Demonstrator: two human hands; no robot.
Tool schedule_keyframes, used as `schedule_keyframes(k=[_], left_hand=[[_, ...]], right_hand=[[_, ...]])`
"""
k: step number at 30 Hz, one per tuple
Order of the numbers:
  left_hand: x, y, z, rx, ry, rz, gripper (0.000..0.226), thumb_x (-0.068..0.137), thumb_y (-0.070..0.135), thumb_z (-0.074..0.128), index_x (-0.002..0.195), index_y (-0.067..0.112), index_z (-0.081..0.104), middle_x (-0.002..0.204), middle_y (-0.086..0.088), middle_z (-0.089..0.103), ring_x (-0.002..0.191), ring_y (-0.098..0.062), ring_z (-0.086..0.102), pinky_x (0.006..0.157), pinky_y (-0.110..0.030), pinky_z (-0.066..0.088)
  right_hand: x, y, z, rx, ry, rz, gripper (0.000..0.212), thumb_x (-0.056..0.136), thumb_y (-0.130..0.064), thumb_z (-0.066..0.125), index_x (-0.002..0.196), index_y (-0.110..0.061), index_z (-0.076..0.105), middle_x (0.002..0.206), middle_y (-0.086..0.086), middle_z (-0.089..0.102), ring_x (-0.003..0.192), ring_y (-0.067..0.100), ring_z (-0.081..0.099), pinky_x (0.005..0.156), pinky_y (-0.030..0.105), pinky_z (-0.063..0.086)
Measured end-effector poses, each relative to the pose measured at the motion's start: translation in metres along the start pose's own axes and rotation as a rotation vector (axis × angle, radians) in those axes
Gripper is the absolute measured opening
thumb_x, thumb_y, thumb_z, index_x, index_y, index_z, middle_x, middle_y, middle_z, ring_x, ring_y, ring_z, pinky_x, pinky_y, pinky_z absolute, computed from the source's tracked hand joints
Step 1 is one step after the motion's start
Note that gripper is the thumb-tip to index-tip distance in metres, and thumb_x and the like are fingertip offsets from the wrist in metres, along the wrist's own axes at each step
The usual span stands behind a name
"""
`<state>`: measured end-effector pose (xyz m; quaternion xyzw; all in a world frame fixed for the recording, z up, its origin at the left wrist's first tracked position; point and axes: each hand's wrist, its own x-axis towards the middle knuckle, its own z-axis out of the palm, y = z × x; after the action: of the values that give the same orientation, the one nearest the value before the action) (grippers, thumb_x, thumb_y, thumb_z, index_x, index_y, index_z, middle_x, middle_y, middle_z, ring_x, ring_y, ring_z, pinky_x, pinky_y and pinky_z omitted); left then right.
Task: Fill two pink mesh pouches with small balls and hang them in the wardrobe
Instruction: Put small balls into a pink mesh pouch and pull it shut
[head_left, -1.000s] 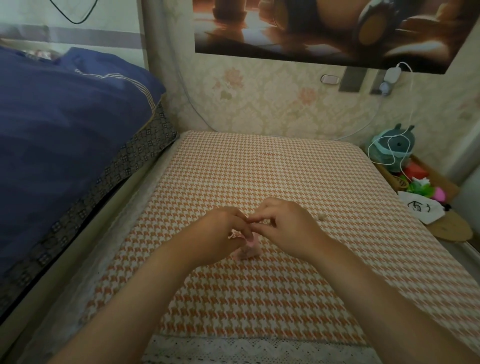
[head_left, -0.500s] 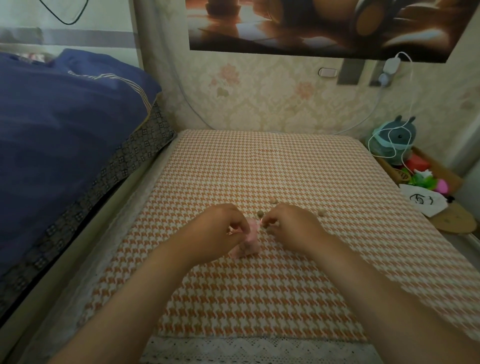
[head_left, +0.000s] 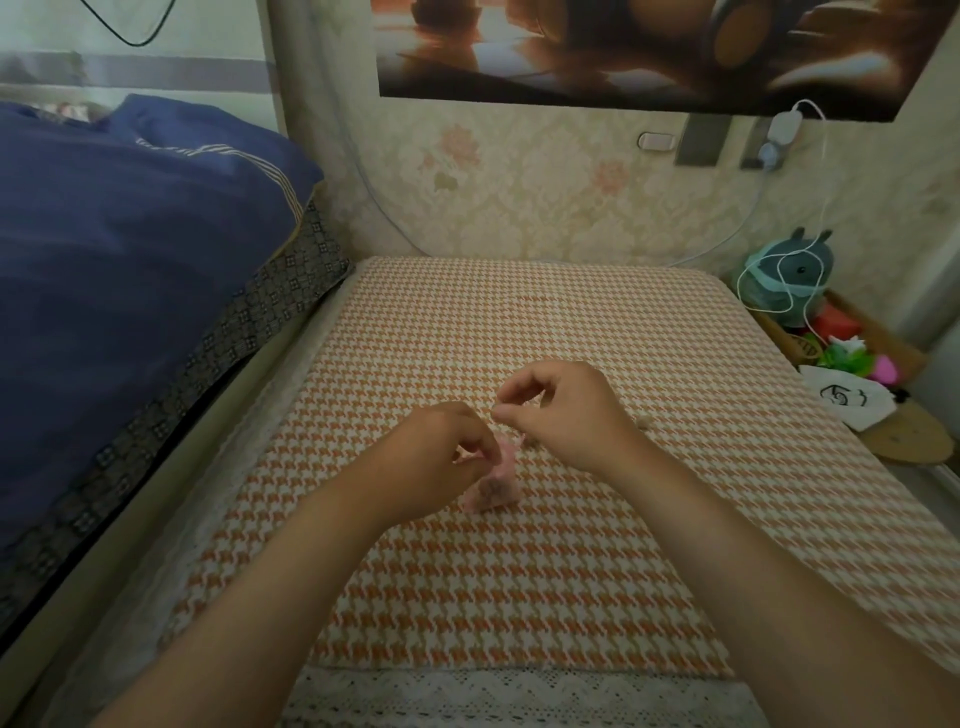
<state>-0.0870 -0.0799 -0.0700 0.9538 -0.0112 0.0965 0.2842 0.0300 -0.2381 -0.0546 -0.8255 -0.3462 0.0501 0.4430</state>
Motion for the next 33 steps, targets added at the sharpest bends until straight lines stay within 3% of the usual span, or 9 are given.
schedule_keyframes(k=[3,12,17,24,27,31,33], left_hand=[[-0.001,-0.001,-0.001,-0.007,0.008,-0.012,0.007,0.087,0.023,0.073,0.089,0.029,0.076,0.099,0.011,0.065,0.092,-0.006,0.062,0.086,-0.035,0.055],[-0.006,-0.003,-0.007,-0.026,-0.002,-0.052,0.006,0.089,0.026,0.071,0.091,0.029,0.076,0.097,0.011,0.065,0.092,-0.005,0.062,0.085,-0.035,0.056],[-0.003,-0.001,-0.006,-0.056,0.004,-0.083,0.008,0.089,0.025,0.069,0.088,0.03,0.075,0.095,0.012,0.065,0.091,-0.004,0.063,0.085,-0.035,0.056],[0.007,0.005,0.002,-0.148,0.116,-0.16,0.01,0.094,0.029,0.064,0.091,0.034,0.072,0.103,0.017,0.064,0.092,0.001,0.061,0.079,-0.025,0.053],[0.012,0.01,0.006,-0.18,0.094,-0.207,0.012,0.094,0.033,0.063,0.092,0.033,0.074,0.094,0.02,0.067,0.082,0.005,0.062,0.07,-0.019,0.047],[0.019,0.017,0.014,-0.186,0.05,-0.243,0.015,0.093,0.032,0.063,0.094,0.03,0.078,0.09,0.019,0.072,0.084,0.005,0.064,0.075,-0.022,0.052],[0.023,0.022,0.017,-0.172,0.037,-0.256,0.016,0.092,0.028,0.063,0.096,0.029,0.079,0.09,0.018,0.072,0.082,0.004,0.064,0.072,-0.02,0.051]], right_hand=[[-0.008,-0.003,0.002,-0.049,-0.099,-0.052,0.007,0.083,-0.028,0.083,0.087,-0.03,0.078,0.085,-0.015,0.074,0.062,-0.013,0.059,0.064,0.013,0.044],[-0.013,0.003,0.001,-0.306,-0.207,-0.162,0.014,0.094,-0.031,0.068,0.1,-0.036,0.079,0.098,-0.026,0.068,0.084,-0.011,0.058,0.074,0.018,0.045],[-0.016,0.002,-0.004,-0.556,-0.239,-0.267,0.019,0.09,-0.032,0.064,0.102,-0.04,0.075,0.113,-0.021,0.056,0.103,0.001,0.052,0.081,0.028,0.051],[-0.019,0.002,-0.013,-0.596,-0.268,-0.294,0.013,0.094,-0.035,0.066,0.101,-0.035,0.077,0.102,-0.016,0.068,0.098,0.005,0.059,0.085,0.031,0.051],[-0.021,0.004,-0.021,-0.591,-0.262,-0.278,0.013,0.094,-0.035,0.067,0.101,-0.035,0.078,0.102,-0.017,0.068,0.097,0.003,0.059,0.084,0.028,0.051],[-0.022,0.008,-0.026,-0.599,-0.277,-0.277,0.012,0.093,-0.035,0.068,0.099,-0.037,0.078,0.1,-0.018,0.068,0.09,0.0,0.054,0.082,0.028,0.05],[-0.024,0.011,-0.03,-0.571,-0.293,-0.259,0.012,0.091,-0.033,0.07,0.098,-0.036,0.079,0.101,-0.017,0.071,0.099,0.003,0.061,0.087,0.033,0.054]])
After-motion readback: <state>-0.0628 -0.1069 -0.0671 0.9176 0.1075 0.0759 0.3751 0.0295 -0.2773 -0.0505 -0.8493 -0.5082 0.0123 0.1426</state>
